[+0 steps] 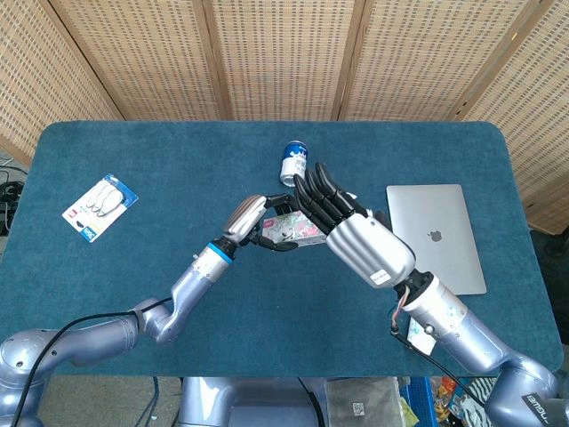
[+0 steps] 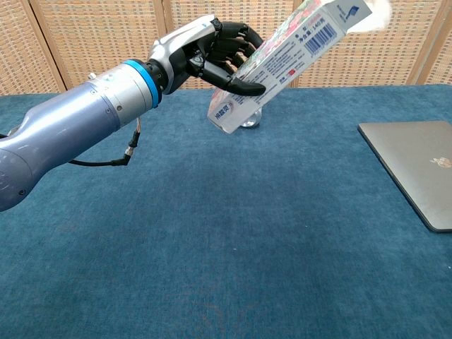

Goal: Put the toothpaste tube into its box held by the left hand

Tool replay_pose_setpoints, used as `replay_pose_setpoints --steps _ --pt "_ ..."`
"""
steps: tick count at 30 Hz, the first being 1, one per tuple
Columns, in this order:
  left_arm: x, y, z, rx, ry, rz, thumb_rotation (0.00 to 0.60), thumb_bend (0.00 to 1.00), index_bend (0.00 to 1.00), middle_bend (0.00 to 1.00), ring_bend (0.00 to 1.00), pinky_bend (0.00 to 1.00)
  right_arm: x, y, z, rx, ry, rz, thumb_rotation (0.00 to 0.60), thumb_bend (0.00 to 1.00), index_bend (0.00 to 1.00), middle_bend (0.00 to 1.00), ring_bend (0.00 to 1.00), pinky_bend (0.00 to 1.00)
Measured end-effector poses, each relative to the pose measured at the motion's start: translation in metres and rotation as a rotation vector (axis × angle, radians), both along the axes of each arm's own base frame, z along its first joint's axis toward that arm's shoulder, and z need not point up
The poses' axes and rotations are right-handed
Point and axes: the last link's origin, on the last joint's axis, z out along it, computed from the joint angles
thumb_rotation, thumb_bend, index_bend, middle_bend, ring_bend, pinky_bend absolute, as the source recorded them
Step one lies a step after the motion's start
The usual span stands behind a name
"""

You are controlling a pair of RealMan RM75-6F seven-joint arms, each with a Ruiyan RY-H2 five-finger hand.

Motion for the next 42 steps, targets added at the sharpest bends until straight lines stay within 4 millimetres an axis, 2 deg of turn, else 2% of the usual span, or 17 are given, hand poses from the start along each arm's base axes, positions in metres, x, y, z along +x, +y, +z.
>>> replay_pose_setpoints --steps 6,10,12,15,19,23,24,29,33,38,41,42 --pt "-0.008 0.003 0.009 0.031 0.015 -0.004 0.600 0.26 0.50 0.49 0.44 0.45 -0.011 -0.005 0.022 -0.034 -0.106 -0.041 0.600 0.00 0.00 0.00 0.00 0.00" --pt "-0.020 0.005 0.023 0.074 0.035 -0.016 0.600 0.26 0.50 0.49 0.44 0.45 -0.032 -0.014 0.038 -0.025 -0.214 -0.117 0.600 0.00 0.00 0.00 0.00 0.00" --pt "-0.033 0.005 0.034 0.097 0.038 -0.013 0.600 0.26 0.50 0.49 0.44 0.45 -0.046 -0.020 0.044 -0.016 -0.270 -0.158 0.600 0.00 0.00 0.00 0.00 0.00" --pt "-0.055 0.004 0.048 0.118 0.045 0.001 0.600 0.26 0.50 0.49 0.44 0.45 -0.074 -0.029 0.055 -0.002 -0.365 -0.230 0.600 0.00 0.00 0.00 0.00 0.00" --pt "-0.087 0.003 0.061 0.143 0.136 0.010 0.600 0.26 0.50 0.49 0.44 0.45 -0.123 -0.037 0.062 0.018 -0.483 -0.343 0.600 0.00 0.00 0.00 0.00 0.00" --pt "-0.118 0.000 0.067 0.131 0.285 0.010 0.600 0.26 0.50 0.49 0.44 0.45 -0.172 -0.037 0.059 0.037 -0.567 -0.436 0.600 0.00 0.00 0.00 0.00 0.00" --pt "-0.129 -0.002 0.068 0.129 0.335 0.013 0.600 0.26 0.50 0.49 0.44 0.45 -0.178 -0.037 0.057 0.040 -0.577 -0.447 0.600 0.00 0.00 0.00 0.00 0.00" --pt "-0.160 -0.006 0.066 0.139 0.476 0.038 0.600 0.26 0.50 0.49 0.44 0.45 -0.211 -0.029 0.041 0.081 -0.627 -0.498 0.600 0.00 0.00 0.00 0.00 0.00" --pt "-0.176 -0.005 0.055 0.133 0.528 0.071 0.600 0.26 0.50 0.49 0.44 0.45 -0.223 -0.024 0.031 0.109 -0.644 -0.514 0.600 0.00 0.00 0.00 0.00 0.00" --pt "-0.184 -0.004 0.035 0.105 0.567 0.098 0.600 0.26 0.50 0.49 0.43 0.44 -0.230 -0.021 0.026 0.129 -0.667 -0.526 0.600 0.00 0.00 0.00 0.00 0.00" --pt "-0.185 -0.003 0.023 0.090 0.593 0.107 0.600 0.26 0.50 0.45 0.36 0.40 -0.232 -0.019 0.026 0.134 -0.677 -0.529 0.600 0.00 0.00 0.00 0.00 0.00" --pt "-0.185 -0.002 0.019 0.086 0.603 0.109 0.600 0.26 0.48 0.38 0.29 0.35 -0.233 -0.019 0.027 0.134 -0.680 -0.530 0.600 0.00 0.00 0.00 0.00 0.00"
